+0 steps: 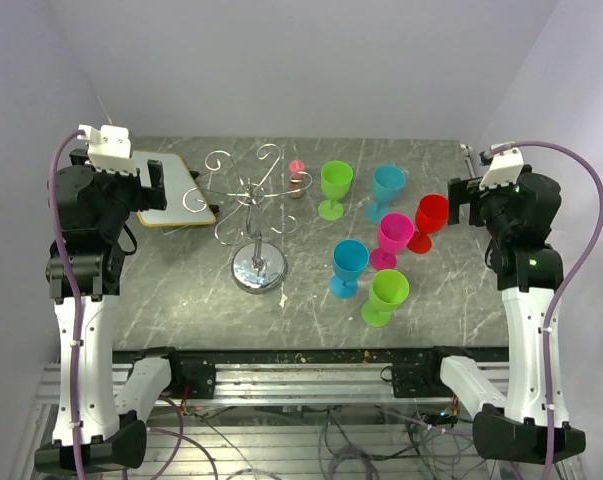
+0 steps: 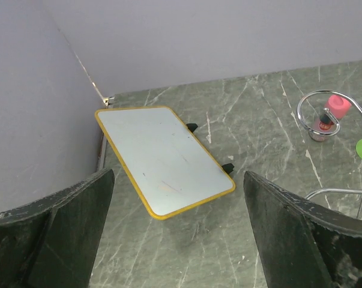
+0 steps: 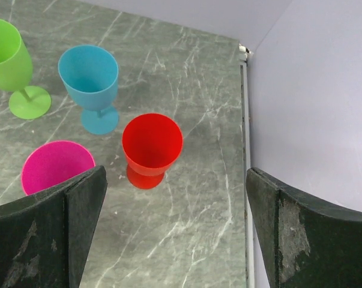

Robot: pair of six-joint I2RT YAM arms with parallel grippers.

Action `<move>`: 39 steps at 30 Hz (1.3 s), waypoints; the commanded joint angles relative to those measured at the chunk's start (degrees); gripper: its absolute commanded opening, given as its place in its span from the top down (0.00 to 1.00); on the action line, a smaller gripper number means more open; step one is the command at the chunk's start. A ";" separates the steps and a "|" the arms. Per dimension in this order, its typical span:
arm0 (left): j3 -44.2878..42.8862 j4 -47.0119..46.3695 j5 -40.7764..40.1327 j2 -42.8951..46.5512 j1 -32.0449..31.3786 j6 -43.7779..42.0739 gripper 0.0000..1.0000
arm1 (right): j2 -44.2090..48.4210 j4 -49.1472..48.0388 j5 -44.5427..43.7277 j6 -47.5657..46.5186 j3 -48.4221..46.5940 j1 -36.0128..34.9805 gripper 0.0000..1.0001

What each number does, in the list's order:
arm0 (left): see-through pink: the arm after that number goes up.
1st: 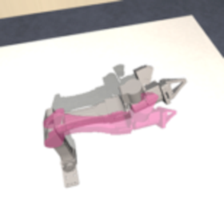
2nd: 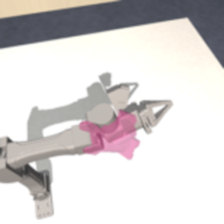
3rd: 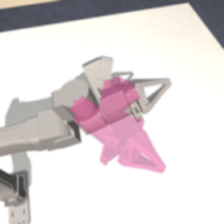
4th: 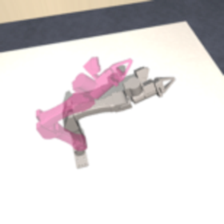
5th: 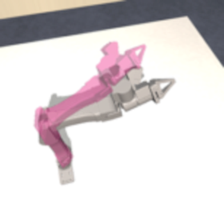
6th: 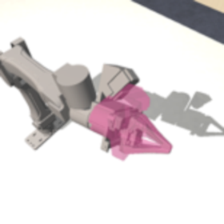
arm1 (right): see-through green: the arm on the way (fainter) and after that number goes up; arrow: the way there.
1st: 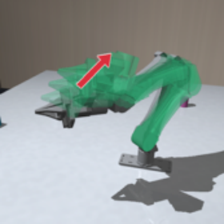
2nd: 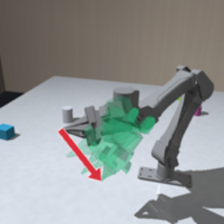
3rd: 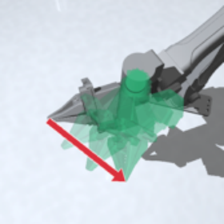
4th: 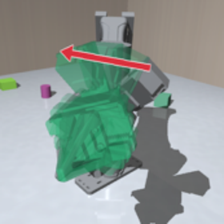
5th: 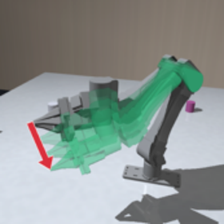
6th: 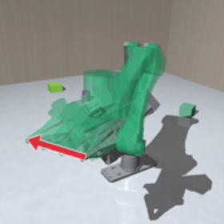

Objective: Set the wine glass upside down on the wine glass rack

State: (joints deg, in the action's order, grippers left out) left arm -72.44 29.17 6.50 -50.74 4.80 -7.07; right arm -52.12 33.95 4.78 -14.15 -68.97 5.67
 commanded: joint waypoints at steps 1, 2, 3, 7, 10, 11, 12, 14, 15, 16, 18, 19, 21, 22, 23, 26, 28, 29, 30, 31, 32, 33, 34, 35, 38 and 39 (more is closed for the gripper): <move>-0.56 -1.52 0.73 0.37 0.95 0.00 0.01 | 0.17 0.35 0.28 0.63 -0.23 1.37 0.00; -0.44 -1.39 0.81 0.46 0.92 -0.22 0.01 | 0.09 0.48 0.45 0.73 -0.39 1.68 0.00; -0.17 -1.36 0.87 0.55 0.95 -0.30 0.01 | -0.10 0.64 0.56 0.89 -0.57 1.97 0.00; 0.34 -1.04 1.25 1.07 0.96 -0.48 0.01 | -0.74 1.03 0.65 0.80 -1.12 2.65 0.00; -0.23 -0.44 0.74 1.08 1.00 -0.37 0.01 | -0.97 1.31 0.23 0.26 -1.33 2.96 0.00; -0.58 -0.32 0.56 1.08 0.95 -0.21 0.01 | -1.03 1.29 -0.47 0.08 -1.33 2.99 0.00; -0.83 -0.03 0.54 0.98 0.92 0.03 0.00 | -1.10 1.38 -0.93 -0.24 -1.34 2.95 0.00; -1.51 0.58 0.98 0.81 0.93 0.37 0.02 | -1.07 1.45 -2.93 -0.78 -1.45 2.94 0.00; -2.00 1.01 1.39 0.67 0.93 0.28 0.02 | -1.09 1.29 -4.24 -1.05 -1.47 3.00 0.00; -2.63 1.41 1.76 0.60 0.94 0.04 0.00 | -1.02 1.05 -5.26 -1.26 -1.40 3.05 0.00; -3.67 2.26 2.35 0.27 0.96 -0.42 0.00 | -1.12 0.62 -7.00 -1.78 -1.26 3.04 0.00; -4.15 2.63 2.50 0.09 0.92 -0.52 0.00 | -1.34 0.56 -7.66 -1.92 -1.27 3.03 0.00; -5.38 3.45 2.87 -0.22 0.94 -0.66 0.02 | -2.07 0.86 -8.37 -2.25 -1.40 3.03 0.00; -6.15 3.89 3.04 -0.43 0.96 -0.66 0.03 | -2.53 1.04 -8.79 -2.17 -1.49 3.07 0.00; -6.78 4.36 3.38 -0.67 0.94 -0.77 0.03 | -3.00 1.15 -8.92 -1.83 -1.60 3.11 0.00; -8.30 5.32 4.27 -1.31 0.95 -0.99 0.03 | -4.71 1.31 -8.64 -1.22 -1.47 3.28 0.00; -8.86 5.78 4.96 -1.74 0.93 -1.35 0.02 | -6.52 1.79 -8.54 -0.86 -1.63 3.25 0.01; -9.05 5.89 5.15 -1.92 0.96 -1.49 0.01 | -7.79 2.22 -8.49 -0.61 -1.95 3.29 0.01; -9.18 6.06 5.30 -2.09 0.93 -1.60 0.01 | -9.25 2.75 -8.47 -0.36 -2.36 3.23 0.02; -9.35 6.07 5.38 -2.20 0.97 -1.70 0.00 | -10.70 3.05 -8.31 -0.02 -2.72 3.22 0.03; -9.45 6.09 5.36 -2.35 0.99 -1.79 0.00 | -11.94 3.44 -7.96 0.30 -3.03 3.21 0.05; -9.53 6.08 5.41 -2.44 0.93 -1.87 0.00 | -13.22 3.60 -7.64 0.73 -3.28 3.23 0.07; -9.55 6.03 5.52 -2.57 0.93 -1.97 0.00 | -14.30 3.65 -7.28 0.97 -3.50 3.21 0.08; -9.45 5.79 5.65 -2.60 0.98 -2.06 0.00 | -15.64 3.71 -6.82 1.19 -3.69 3.21 0.09; -9.46 5.55 6.81 -2.75 1.05 -2.20 0.01 | -18.77 3.59 -6.12 1.66 -4.25 3.18 0.13; -9.47 5.55 7.07 -2.78 1.02 -2.24 0.01 | -19.78 3.47 -6.13 1.67 -4.43 3.13 0.15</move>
State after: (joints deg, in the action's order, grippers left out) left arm -80.25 34.68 10.83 -53.67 5.02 -8.64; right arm -69.41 36.93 -2.20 -13.82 -71.05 8.62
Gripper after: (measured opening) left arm 0.995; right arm 0.882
